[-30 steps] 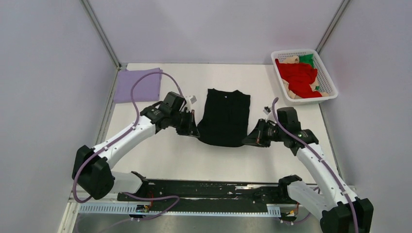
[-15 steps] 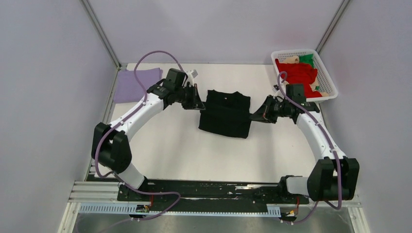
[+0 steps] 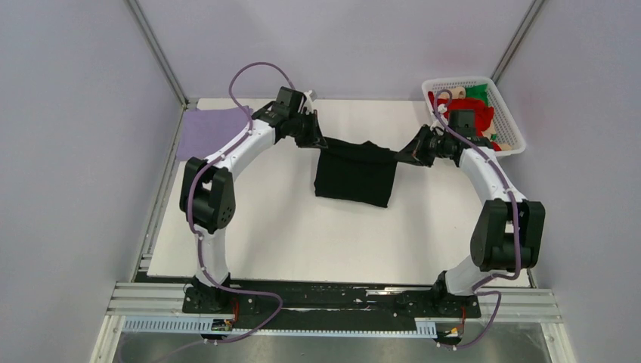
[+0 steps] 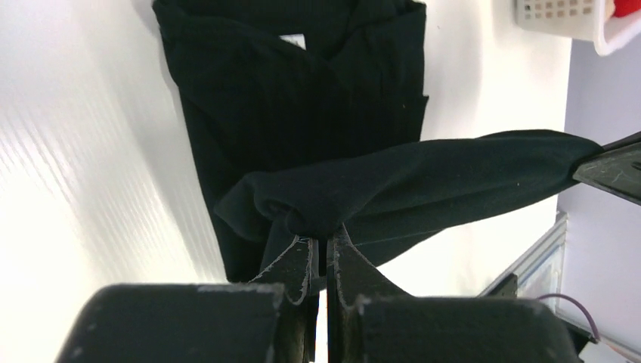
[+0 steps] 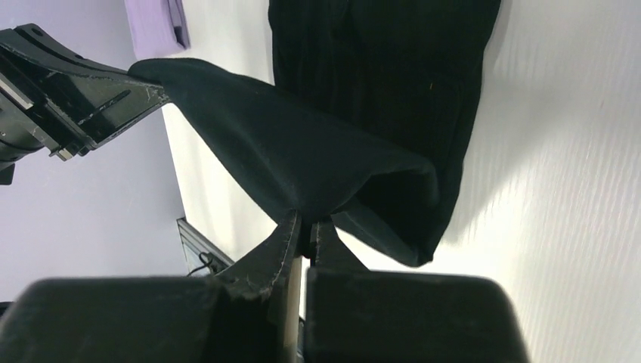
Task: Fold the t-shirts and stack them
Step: Fold the long partially folded tshirt into a neat square
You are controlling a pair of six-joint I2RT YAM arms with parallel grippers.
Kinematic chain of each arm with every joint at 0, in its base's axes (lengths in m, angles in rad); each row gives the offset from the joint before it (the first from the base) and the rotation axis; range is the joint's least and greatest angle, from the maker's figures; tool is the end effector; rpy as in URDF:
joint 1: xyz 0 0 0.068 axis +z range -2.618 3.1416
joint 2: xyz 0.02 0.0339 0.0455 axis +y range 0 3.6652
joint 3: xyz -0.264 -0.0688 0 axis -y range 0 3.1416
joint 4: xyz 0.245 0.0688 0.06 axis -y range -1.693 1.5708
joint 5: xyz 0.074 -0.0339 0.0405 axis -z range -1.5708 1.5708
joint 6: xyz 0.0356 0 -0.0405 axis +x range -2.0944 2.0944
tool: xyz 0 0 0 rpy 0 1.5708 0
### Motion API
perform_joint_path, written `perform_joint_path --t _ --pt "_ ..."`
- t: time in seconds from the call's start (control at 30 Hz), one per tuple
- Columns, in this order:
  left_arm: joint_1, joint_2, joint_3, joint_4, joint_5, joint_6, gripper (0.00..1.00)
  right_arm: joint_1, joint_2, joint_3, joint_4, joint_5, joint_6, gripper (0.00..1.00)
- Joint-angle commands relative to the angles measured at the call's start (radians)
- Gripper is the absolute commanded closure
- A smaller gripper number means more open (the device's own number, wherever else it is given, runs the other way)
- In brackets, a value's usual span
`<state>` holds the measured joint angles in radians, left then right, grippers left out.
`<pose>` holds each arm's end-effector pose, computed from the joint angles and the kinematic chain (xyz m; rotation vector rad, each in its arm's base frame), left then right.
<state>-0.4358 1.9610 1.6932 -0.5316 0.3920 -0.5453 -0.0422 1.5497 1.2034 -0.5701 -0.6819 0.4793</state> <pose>0.3996 -0.2011 0.2740 0.0641 2.4939 -0.9112 0.3278 0.0086 0.2701 0.3479 2.4523 1.0327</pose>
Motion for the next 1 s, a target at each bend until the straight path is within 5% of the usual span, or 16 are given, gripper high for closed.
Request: perform_joint_path --t 0.0,0.6,0.63,0.7,0.73,0.8,0.87,0.97 --pt "0.040 0.078 0.133 -0.038 -0.124 0.054 1.00 -0.031 0.101 0.103 0.099 0.033 -0.009 1.00" --pt "0.077 0.420 0.425 -0.061 -0.126 0.074 0.94 -0.039 0.486 0.357 0.206 0.034 -0.082 0.92" --pt "0.077 0.424 0.439 -0.065 -0.131 0.072 0.89 -0.039 0.502 0.383 0.208 0.030 -0.093 0.87" --pt "0.077 0.424 0.449 -0.056 -0.137 0.066 0.60 -0.039 0.518 0.410 0.200 0.041 -0.101 0.61" --pt "0.077 0.411 0.449 -0.051 -0.135 0.061 0.35 -0.039 0.509 0.412 0.198 0.040 -0.100 0.50" --pt "0.077 0.379 0.444 -0.044 -0.109 0.055 0.11 -0.036 0.477 0.390 0.196 0.031 -0.090 0.28" --pt "0.074 0.322 0.402 -0.024 -0.079 0.044 0.02 -0.024 0.418 0.343 0.197 0.031 -0.085 0.06" --pt "0.050 0.191 0.242 0.042 -0.066 0.030 0.00 0.014 0.317 0.238 0.199 0.036 -0.067 0.00"
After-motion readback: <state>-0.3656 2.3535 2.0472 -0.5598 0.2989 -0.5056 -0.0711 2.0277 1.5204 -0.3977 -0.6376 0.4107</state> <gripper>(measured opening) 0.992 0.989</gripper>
